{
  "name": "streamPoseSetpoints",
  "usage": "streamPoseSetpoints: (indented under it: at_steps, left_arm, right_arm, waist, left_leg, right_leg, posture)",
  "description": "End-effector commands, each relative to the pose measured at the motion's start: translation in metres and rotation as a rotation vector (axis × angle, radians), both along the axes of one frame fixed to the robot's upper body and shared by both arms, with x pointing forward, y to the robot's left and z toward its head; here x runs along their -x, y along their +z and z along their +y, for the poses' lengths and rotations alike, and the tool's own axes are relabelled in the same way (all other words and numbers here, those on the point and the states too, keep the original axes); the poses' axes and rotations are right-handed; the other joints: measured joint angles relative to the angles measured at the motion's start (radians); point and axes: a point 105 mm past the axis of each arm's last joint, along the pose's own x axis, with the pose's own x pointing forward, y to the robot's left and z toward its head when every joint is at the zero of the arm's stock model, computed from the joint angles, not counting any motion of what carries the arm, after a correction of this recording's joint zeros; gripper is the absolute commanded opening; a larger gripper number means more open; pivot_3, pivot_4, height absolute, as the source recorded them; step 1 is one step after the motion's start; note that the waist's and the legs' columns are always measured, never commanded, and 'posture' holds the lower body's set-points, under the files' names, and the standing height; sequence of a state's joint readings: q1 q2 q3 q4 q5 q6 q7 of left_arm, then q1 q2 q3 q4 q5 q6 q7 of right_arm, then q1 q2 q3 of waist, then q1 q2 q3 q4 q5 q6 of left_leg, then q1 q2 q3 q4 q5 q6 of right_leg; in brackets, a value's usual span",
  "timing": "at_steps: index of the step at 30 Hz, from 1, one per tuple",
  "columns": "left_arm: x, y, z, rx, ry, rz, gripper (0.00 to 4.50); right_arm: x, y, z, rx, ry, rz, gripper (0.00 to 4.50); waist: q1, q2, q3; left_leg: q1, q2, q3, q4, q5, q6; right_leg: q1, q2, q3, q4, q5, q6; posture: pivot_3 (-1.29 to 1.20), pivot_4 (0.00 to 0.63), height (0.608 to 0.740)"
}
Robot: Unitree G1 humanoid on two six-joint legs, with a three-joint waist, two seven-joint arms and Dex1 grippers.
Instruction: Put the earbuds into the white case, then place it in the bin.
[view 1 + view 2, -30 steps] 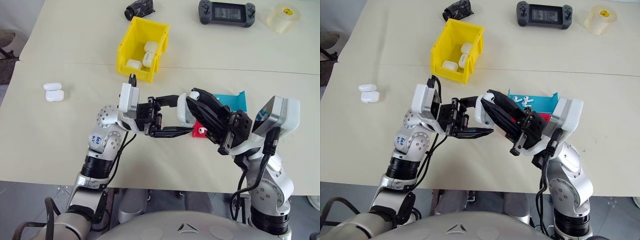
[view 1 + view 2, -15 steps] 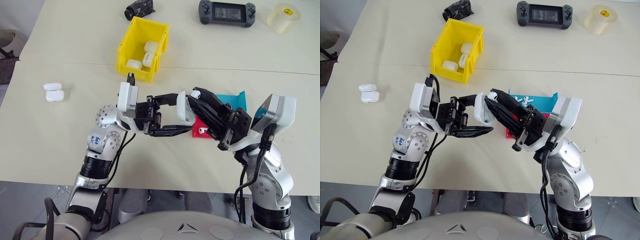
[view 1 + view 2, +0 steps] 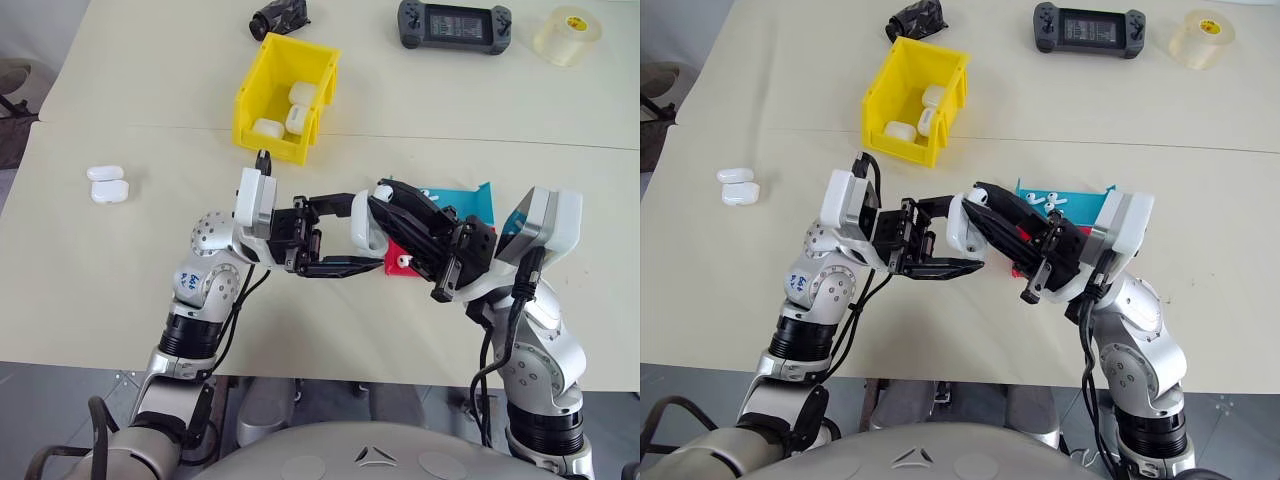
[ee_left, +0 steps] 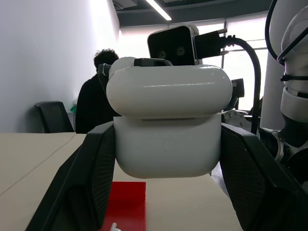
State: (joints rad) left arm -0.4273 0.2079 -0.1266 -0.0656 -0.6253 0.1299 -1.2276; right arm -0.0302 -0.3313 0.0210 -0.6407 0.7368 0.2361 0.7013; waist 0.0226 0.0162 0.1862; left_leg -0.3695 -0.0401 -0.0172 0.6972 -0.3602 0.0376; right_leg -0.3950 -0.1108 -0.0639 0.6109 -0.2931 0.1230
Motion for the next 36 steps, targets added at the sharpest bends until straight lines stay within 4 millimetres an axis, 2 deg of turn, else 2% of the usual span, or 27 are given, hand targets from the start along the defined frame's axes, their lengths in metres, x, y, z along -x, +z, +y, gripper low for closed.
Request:
streamPoseSetpoints:
  at_steps: [1,10,12,13,22,26,29,33,36]
  left_arm:
    - [0.005,0.023,-0.002,0.093,-0.006,-0.079,2.80]
    - [0.004,0.025,-0.004,0.108,-0.009,-0.085,2.80]
    - [0.005,0.025,-0.005,0.107,-0.014,-0.088,2.80]
    - [0.005,0.025,-0.005,0.106,-0.016,-0.090,2.80]
    - [0.006,0.025,-0.007,0.107,-0.019,-0.092,2.80]
    - [0.004,0.019,-0.004,0.086,-0.002,-0.085,2.80]
    - [0.001,0.010,0.003,0.051,0.028,-0.074,2.80]
    - [0.003,-0.009,0.016,-0.010,0.058,-0.081,2.80]
    - [0.004,-0.013,0.019,-0.021,0.068,-0.087,2.80]
  right_arm:
    - [0.001,-0.011,-0.001,0.045,0.007,0.040,0.52]
    - [0.003,-0.014,-0.004,0.043,0.037,0.071,0.52]
    - [0.005,-0.013,-0.003,0.044,0.059,0.066,1.24]
    - [0.007,-0.013,-0.002,0.035,0.086,0.086,1.45]
    - [0.005,-0.009,-0.005,0.043,0.074,0.052,4.42]
    - [0.004,-0.001,-0.013,0.044,0.038,0.020,4.47]
    - [0.003,0.007,-0.036,0.063,-0.036,-0.001,4.47]
    - [0.007,-0.005,-0.075,0.231,-0.149,-0.003,4.47]
    - [0.008,-0.011,-0.095,0.295,-0.200,0.009,4.47]
  waist:
    - [0.000,0.000,0.000]
    - [0.000,0.000,0.000]
    - [0.000,0.000,0.000]
    - [0.000,0.000,0.000]
    - [0.001,0.000,0.000]
    - [0.001,0.000,0.000]
    - [0.003,0.000,0.000]
    - [0.003,0.000,0.000]
    - [0.003,0.000,0.000]
  left_leg:
    - [0.000,0.000,0.000,0.000,0.000,0.000]
    - [0.000,0.000,0.000,0.000,0.000,0.000]
    - [0.000,0.000,0.000,0.000,0.000,0.000]
    - [0.000,0.000,0.000,0.000,0.000,0.000]
    - [0.000,0.000,0.000,0.000,0.000,0.000]
    - [0.000,0.000,0.000,0.000,0.000,0.000]
    - [0.000,-0.001,0.000,0.000,0.000,0.000]
    - [0.000,0.000,0.000,-0.001,0.000,0.001]
    - [0.000,0.001,0.000,-0.002,0.000,0.001]
  right_leg:
    - [0.000,0.000,0.000,0.000,0.000,0.000]
    - [0.000,0.000,0.000,0.000,0.000,0.000]
    - [0.000,-0.001,0.000,-0.001,0.000,0.000]
    - [0.000,-0.001,0.000,-0.001,0.000,0.000]
    - [0.000,-0.002,0.000,-0.001,0.000,0.000]
    - [0.000,-0.001,0.000,-0.001,0.000,0.000]
    - [0.000,-0.002,0.000,-0.002,0.000,0.000]
    - [0.001,-0.003,-0.001,-0.003,0.000,0.000]
    - [0.001,-0.002,0.000,-0.004,0.000,0.000]
  posture:
    - [0.00,0.150,0.740]
    - [0.00,0.150,0.740]
    - [0.00,0.150,0.740]
    - [0.00,0.150,0.740]
    - [0.00,0.150,0.740]
    - [0.00,0.150,0.740]
    - [0.00,0.150,0.740]
    - [0.00,0.150,0.740]
    - [0.00,0.150,0.740]
